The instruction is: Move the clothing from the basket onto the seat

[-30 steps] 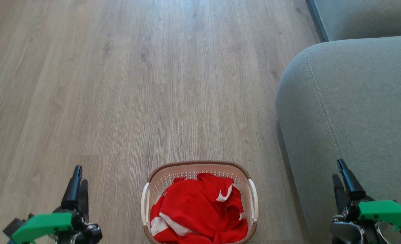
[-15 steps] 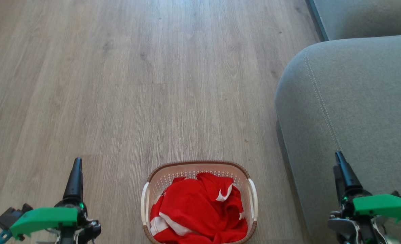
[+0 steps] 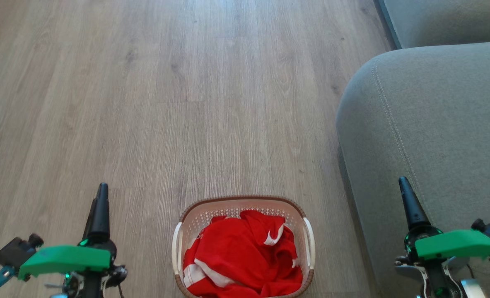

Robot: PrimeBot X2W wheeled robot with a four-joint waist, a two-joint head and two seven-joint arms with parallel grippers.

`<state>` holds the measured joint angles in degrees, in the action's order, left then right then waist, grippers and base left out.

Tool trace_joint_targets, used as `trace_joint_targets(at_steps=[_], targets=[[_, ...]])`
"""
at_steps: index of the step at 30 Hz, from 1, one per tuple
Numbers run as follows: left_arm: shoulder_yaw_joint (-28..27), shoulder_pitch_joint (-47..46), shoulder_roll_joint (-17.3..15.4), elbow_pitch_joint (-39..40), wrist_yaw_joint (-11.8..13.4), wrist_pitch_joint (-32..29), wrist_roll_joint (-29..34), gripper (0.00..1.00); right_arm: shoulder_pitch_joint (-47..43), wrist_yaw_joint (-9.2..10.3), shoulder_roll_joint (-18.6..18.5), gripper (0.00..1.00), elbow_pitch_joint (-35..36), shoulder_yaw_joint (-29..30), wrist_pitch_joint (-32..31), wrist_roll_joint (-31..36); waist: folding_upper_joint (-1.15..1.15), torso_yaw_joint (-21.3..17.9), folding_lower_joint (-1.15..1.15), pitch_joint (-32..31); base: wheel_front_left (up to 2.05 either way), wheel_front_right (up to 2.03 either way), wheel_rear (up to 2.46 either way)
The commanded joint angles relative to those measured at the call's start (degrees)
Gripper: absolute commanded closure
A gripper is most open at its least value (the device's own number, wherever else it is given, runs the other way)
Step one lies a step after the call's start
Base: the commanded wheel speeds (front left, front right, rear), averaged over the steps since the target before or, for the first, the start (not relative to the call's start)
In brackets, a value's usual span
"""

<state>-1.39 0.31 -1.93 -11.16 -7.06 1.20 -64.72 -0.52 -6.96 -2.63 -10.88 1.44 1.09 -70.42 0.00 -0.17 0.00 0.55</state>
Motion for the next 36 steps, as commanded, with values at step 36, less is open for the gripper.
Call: trace_joint_targets(at_steps=[36], targets=[[1.32, -2.77, -0.86, 6.64, 0.19, 6.46, 30.2, 0.0, 3.33, -0.35, -1.8, 0.0, 5.76, -2.54, 6.51, 31.3, 0.0, -0.59, 0.0, -0.04, 0.0, 0.0, 0.0]])
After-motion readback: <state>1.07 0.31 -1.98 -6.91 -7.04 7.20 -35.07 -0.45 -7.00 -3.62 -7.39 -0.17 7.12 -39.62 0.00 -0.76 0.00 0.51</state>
